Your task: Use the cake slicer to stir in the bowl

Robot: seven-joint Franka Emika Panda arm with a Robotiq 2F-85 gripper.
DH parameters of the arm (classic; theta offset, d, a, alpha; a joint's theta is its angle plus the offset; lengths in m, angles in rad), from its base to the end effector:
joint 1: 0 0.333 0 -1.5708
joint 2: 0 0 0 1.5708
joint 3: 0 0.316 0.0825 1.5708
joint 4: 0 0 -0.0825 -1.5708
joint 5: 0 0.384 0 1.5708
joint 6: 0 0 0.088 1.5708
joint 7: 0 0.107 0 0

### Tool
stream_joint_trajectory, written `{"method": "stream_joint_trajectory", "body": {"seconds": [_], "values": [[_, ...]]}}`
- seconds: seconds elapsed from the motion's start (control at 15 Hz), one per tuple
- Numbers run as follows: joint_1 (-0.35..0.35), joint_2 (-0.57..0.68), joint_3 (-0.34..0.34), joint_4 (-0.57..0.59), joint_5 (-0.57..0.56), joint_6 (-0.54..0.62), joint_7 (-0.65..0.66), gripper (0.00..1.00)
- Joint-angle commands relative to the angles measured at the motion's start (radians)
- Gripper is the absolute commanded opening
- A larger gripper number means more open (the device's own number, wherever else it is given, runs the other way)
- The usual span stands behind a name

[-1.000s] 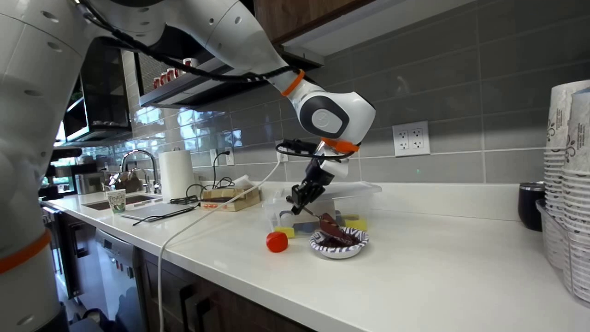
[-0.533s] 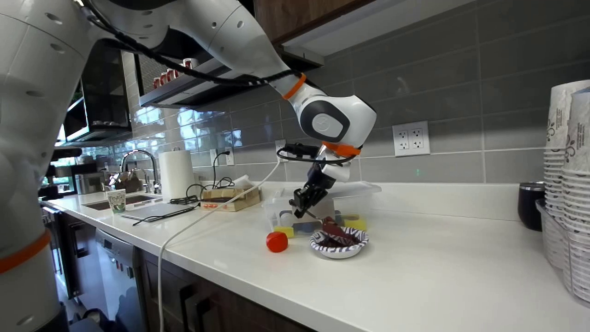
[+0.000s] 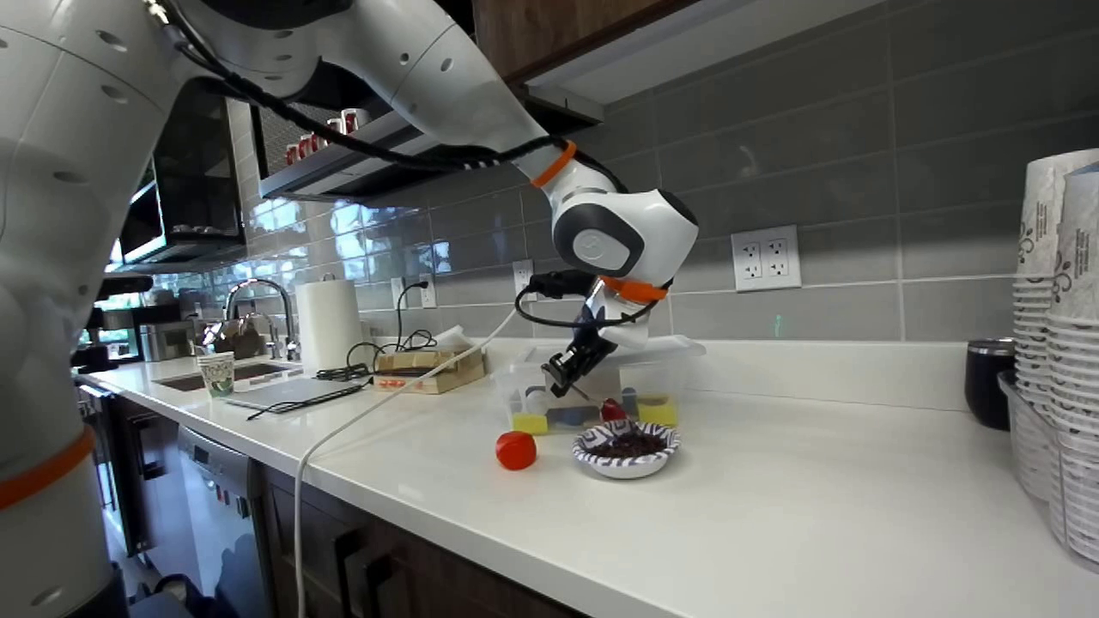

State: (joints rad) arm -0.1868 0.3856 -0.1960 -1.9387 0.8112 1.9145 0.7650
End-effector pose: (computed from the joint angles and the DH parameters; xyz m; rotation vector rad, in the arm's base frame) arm 0.5631 -0.1667 0.2754 -1.7736 1.8061 0.6293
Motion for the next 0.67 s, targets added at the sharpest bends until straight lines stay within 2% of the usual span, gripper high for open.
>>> {"method": "stream_joint_trajectory", "body": {"seconds": [0.0, 0.6], "values": [[-0.012, 0.009, 0.023, -0.002, 0.101, 0.038, -0.101, 0.01], [-0.023, 0.012, -0.003, 0.040, 0.059, -0.175, -0.076, 0.01]]}}
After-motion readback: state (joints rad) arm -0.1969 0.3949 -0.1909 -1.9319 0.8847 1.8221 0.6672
